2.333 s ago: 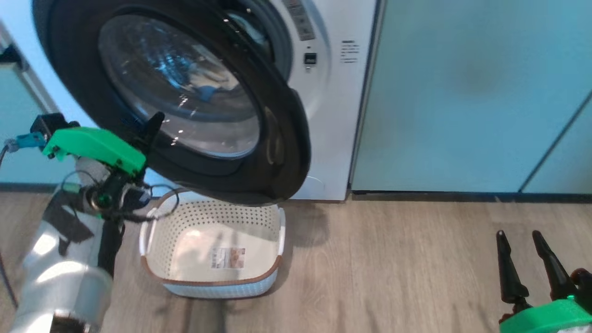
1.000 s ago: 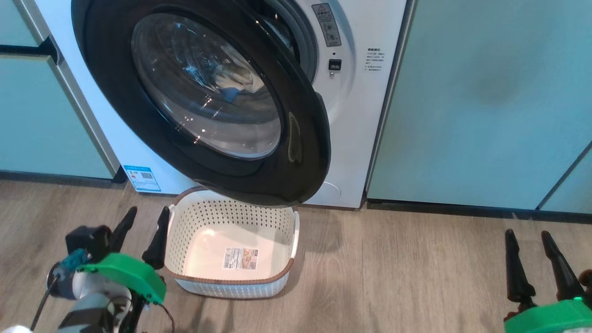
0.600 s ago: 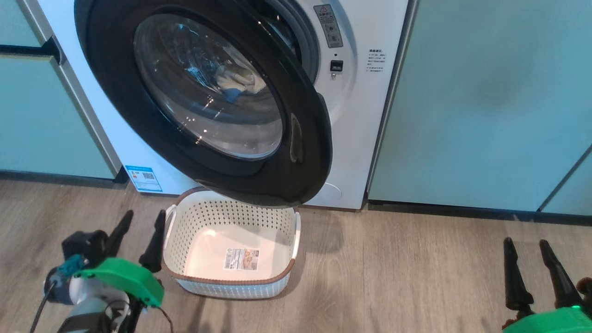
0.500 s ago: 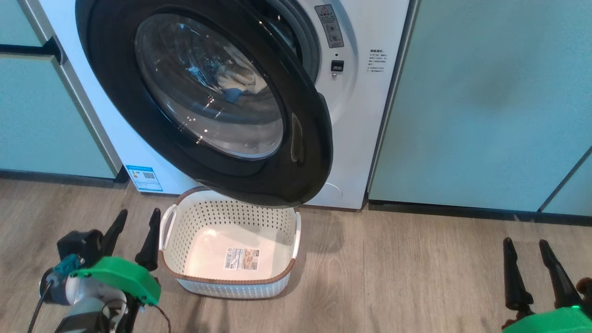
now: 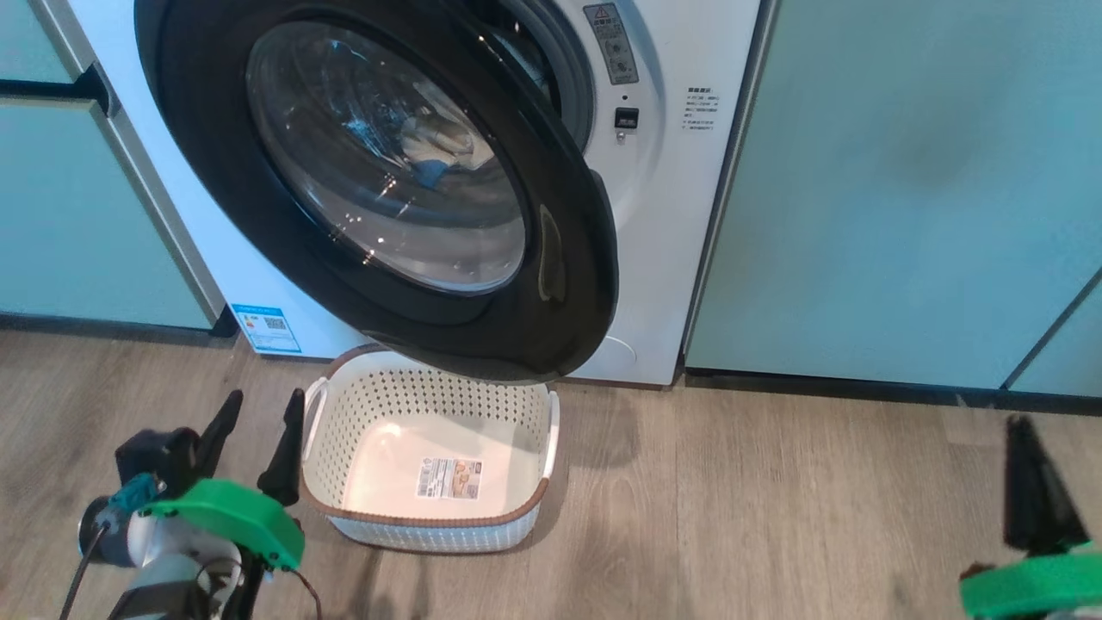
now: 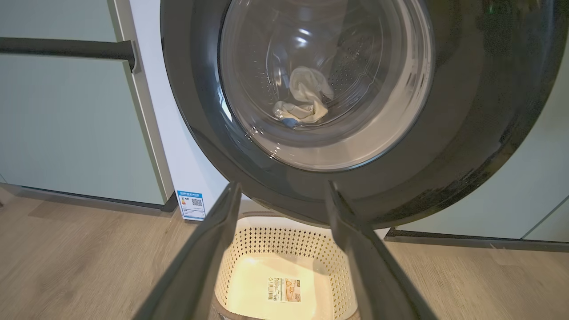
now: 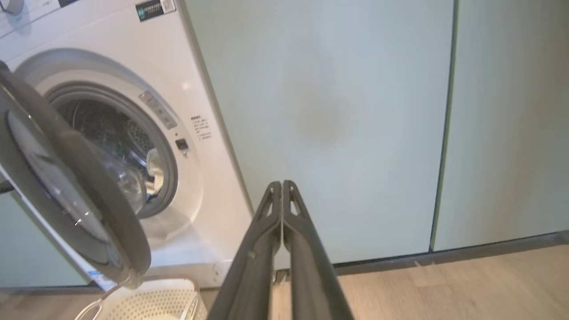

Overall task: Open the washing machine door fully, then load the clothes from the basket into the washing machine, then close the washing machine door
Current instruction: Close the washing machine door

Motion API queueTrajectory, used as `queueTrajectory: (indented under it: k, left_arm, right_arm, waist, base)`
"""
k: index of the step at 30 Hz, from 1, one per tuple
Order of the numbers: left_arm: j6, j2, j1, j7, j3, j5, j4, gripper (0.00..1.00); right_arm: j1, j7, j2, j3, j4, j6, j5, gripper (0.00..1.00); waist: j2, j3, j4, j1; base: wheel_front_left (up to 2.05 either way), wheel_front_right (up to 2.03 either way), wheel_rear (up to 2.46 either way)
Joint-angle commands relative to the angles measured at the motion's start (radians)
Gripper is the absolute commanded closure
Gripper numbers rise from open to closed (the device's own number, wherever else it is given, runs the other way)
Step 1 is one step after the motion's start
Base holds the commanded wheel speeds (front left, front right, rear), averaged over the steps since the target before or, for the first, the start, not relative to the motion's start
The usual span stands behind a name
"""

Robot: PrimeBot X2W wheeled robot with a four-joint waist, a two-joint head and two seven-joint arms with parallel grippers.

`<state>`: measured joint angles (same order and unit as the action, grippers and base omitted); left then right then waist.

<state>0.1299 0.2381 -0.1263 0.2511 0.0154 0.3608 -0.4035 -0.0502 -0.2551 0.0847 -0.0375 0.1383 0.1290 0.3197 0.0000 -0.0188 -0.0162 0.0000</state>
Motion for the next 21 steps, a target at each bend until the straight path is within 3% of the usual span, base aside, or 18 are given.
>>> queueTrajectory:
  k: [1,7,11,21]
  left_arm:
    - [0.001,0.019,-0.047,0.011,-0.037,-0.008,0.032,0.00]
    - [0.001,0.009,-0.046,0.011,-0.052,-0.022,0.037,0.00]
    - [0.001,0.000,-0.049,0.011,-0.059,-0.025,0.041,0.00]
    - [0.001,-0.015,-0.063,0.011,-0.038,-0.042,0.038,0.00]
  right_arm:
    - [0.068,-0.007,0.017,0.010,-0.055,0.002,0.003,1.00]
    - [0.144,-0.007,0.020,0.013,-0.180,0.002,0.004,1.00]
    - [0.206,-0.007,0.017,0.070,-0.280,0.002,-0.001,1.00]
    - [0.356,-0.007,0.057,0.407,-0.411,0.002,-0.045,1.00]
  waist:
    - [0.0000,0.002,0.003,0.0000]
    - [0.0000,0.006,0.025,0.0000]
    - [0.0000,0.006,0.045,0.0000]
    - [0.0000,0.000,0.113,0.0000]
  base:
    - [0.00,0.00,0.00]
    - [0.00,0.00,0.00]
    - [0.00,0.00,0.00]
    - [0.00,0.00,0.00]
